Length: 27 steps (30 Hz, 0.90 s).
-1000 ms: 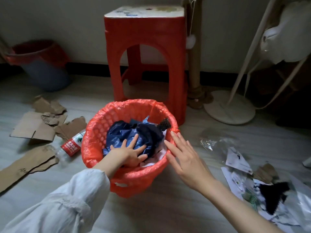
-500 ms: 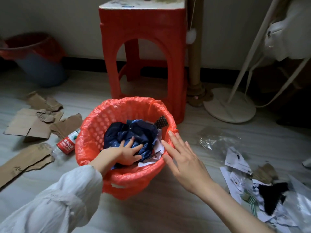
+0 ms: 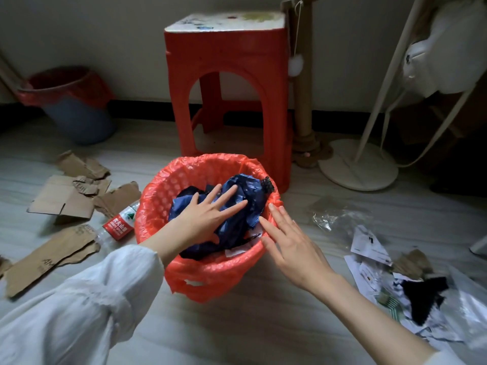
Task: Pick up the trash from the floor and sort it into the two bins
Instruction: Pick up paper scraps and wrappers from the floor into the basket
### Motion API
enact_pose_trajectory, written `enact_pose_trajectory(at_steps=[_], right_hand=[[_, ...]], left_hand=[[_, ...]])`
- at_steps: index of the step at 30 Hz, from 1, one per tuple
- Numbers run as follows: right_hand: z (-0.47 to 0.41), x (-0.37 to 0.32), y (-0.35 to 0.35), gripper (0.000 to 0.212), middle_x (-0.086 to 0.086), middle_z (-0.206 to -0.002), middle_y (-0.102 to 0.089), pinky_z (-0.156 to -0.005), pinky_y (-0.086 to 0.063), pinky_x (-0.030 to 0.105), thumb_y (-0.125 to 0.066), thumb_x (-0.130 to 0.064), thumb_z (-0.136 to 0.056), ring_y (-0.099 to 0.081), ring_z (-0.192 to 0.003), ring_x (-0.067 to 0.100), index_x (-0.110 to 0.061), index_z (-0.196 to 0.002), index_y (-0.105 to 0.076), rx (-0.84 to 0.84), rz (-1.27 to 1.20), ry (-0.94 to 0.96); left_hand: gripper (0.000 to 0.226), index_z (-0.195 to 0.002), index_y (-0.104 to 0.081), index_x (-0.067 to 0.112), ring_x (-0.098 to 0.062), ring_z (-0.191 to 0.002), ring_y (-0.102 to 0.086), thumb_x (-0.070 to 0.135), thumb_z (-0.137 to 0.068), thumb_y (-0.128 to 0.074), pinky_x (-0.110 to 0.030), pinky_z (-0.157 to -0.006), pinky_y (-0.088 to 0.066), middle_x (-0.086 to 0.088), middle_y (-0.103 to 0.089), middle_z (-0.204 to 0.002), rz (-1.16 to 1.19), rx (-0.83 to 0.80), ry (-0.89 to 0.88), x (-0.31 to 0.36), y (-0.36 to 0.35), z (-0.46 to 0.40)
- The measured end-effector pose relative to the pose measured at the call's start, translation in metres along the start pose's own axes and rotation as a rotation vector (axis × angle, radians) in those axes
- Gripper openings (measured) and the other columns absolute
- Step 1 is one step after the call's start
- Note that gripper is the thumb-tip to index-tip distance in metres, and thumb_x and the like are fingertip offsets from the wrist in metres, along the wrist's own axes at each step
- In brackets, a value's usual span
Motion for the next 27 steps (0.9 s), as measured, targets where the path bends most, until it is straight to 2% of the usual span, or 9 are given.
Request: enact_pose_trajectory(at_steps=[2,5,9,12,15,21,24,27], right_hand=[[0.004,0.002,0.001,0.073,-0.011,-0.157,0.004,-0.116,-0.003,0.025,-0.002,-0.061,-0.081,0.018,-0.134,-0.004,-0.033,-0.147,-0.02,0.003,0.0,0.0],[0.008,0.003,0.001,0.079,-0.015,-0.155,0.007,-0.115,-0.002,0.022,0.004,-0.061,-0.076,0.019,-0.134,-0.005,-0.034,-0.147,-0.018,0.007,0.009,0.007],[0.001,-0.001,-0.001,0.077,-0.023,-0.144,0.019,-0.115,-0.003,0.021,0.004,-0.06,-0.076,0.022,-0.133,-0.006,-0.038,-0.147,-0.015,0.013,-0.007,0.016],[-0.006,-0.002,-0.003,0.073,-0.022,-0.145,0.018,-0.112,-0.001,0.018,0.002,-0.058,-0.078,0.021,-0.135,-0.003,-0.038,-0.146,-0.016,0.018,-0.028,0.032],[-0.008,-0.001,-0.004,0.071,-0.021,-0.147,0.018,-0.112,-0.003,0.018,0.001,-0.058,-0.079,0.021,-0.136,-0.002,-0.04,-0.146,-0.014,0.017,-0.019,0.048],[-0.014,-0.001,0.0,0.069,-0.011,-0.157,0.005,-0.111,0.0,0.019,-0.004,-0.058,-0.083,0.019,-0.137,-0.001,-0.036,-0.143,-0.028,-0.021,-0.003,0.055],[-0.016,-0.001,0.001,0.047,-0.007,-0.158,0.007,-0.116,-0.002,0.024,-0.023,-0.045,-0.098,0.013,-0.143,0.007,-0.033,-0.144,-0.028,-0.057,0.033,0.037],[-0.016,-0.003,0.002,0.047,-0.003,-0.158,0.007,-0.117,-0.003,0.028,-0.025,-0.038,-0.1,0.011,-0.145,0.012,-0.028,-0.146,-0.024,-0.072,0.059,0.022]], left_hand=[[0.115,-0.143,0.019,0.037,-0.033,-0.142,0.016,0.051,-0.072,-0.07,-0.066,-0.106,-0.017,-0.002,0.026,-0.153,-0.009,-0.066,0.015,-0.001,-0.006,-0.009],[0.122,-0.144,0.017,0.037,-0.034,-0.142,0.016,0.059,-0.063,-0.072,-0.073,-0.101,-0.014,0.0,0.025,-0.154,0.093,-0.212,0.08,0.003,-0.032,-0.019],[0.113,-0.144,0.019,0.033,-0.036,-0.142,0.015,0.06,-0.073,-0.065,-0.076,-0.099,-0.014,0.002,0.032,-0.151,0.163,-0.385,0.153,0.01,-0.064,-0.026],[0.105,-0.143,0.023,0.028,-0.035,-0.141,0.017,0.062,-0.08,-0.055,-0.073,-0.103,-0.012,0.003,0.037,-0.148,0.196,-0.504,0.169,0.008,-0.073,-0.034],[0.103,-0.144,0.021,0.022,-0.036,-0.141,0.018,0.066,-0.081,-0.048,-0.071,-0.103,-0.015,0.0,0.033,-0.15,0.163,-0.586,0.166,0.006,-0.079,-0.043],[0.109,-0.145,0.02,0.013,-0.045,-0.138,0.016,0.068,-0.079,-0.047,-0.059,-0.111,-0.016,-0.011,0.026,-0.152,0.17,-0.62,0.118,0.003,-0.08,-0.056],[0.11,-0.145,0.018,0.025,-0.039,-0.14,0.015,0.067,-0.075,-0.055,-0.068,-0.105,-0.016,-0.001,0.028,-0.152,0.247,-0.594,0.157,0.002,-0.068,-0.049],[0.103,-0.145,0.014,0.037,-0.031,-0.142,0.017,0.062,-0.077,-0.06,-0.069,-0.106,-0.007,0.006,0.027,-0.152,0.397,-0.53,0.198,0.004,-0.049,-0.036]])
Point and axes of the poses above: each hand's wrist, its own z-axis away from the middle knuckle, its own y-axis out of the back of the hand, x = y × z, the point moved 2 cm from there along -z, towards the middle knuckle
